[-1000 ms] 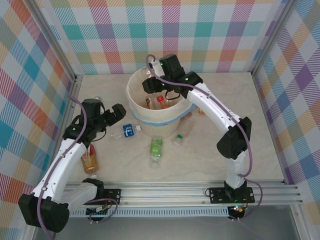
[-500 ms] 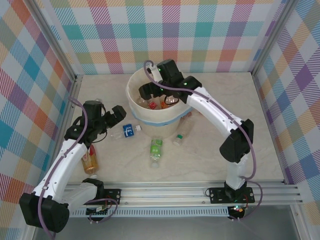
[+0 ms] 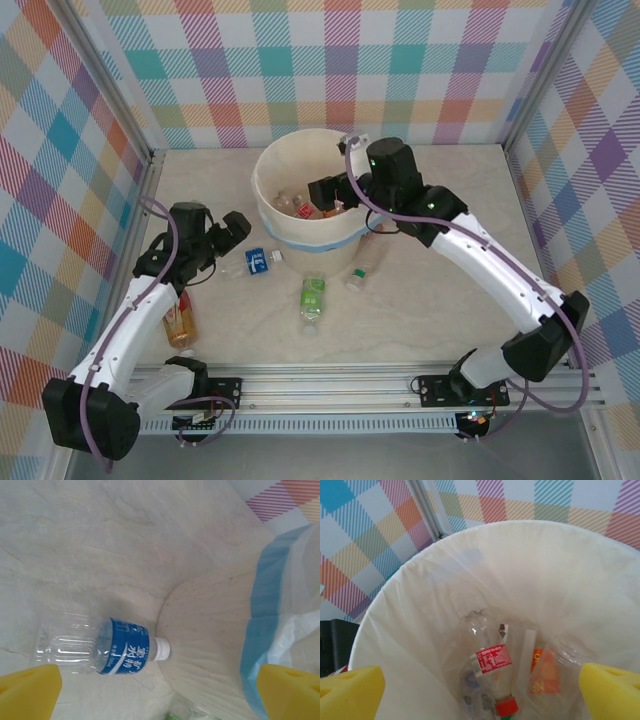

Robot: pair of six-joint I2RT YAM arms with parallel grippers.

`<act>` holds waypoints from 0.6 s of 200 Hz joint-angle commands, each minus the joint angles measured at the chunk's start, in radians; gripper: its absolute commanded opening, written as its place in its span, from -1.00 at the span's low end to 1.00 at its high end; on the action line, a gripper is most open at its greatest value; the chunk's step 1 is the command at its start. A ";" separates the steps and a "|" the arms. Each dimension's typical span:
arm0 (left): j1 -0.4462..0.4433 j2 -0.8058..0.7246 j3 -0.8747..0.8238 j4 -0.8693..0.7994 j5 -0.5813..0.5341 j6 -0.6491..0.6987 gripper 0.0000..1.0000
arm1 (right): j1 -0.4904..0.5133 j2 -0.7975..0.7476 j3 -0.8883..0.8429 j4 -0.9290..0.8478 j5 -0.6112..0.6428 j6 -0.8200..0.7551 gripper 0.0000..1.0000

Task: Put the plastic bottles in the bin

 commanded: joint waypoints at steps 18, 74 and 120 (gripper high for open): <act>0.111 -0.012 0.007 -0.087 -0.140 0.094 1.00 | -0.001 -0.148 -0.165 0.136 0.148 0.066 0.99; 0.318 -0.028 -0.066 -0.135 -0.364 0.124 1.00 | -0.014 -0.243 -0.269 0.151 0.287 0.095 0.99; 0.452 -0.033 -0.186 -0.079 -0.218 0.123 1.00 | -0.020 -0.273 -0.273 0.117 0.311 0.130 0.99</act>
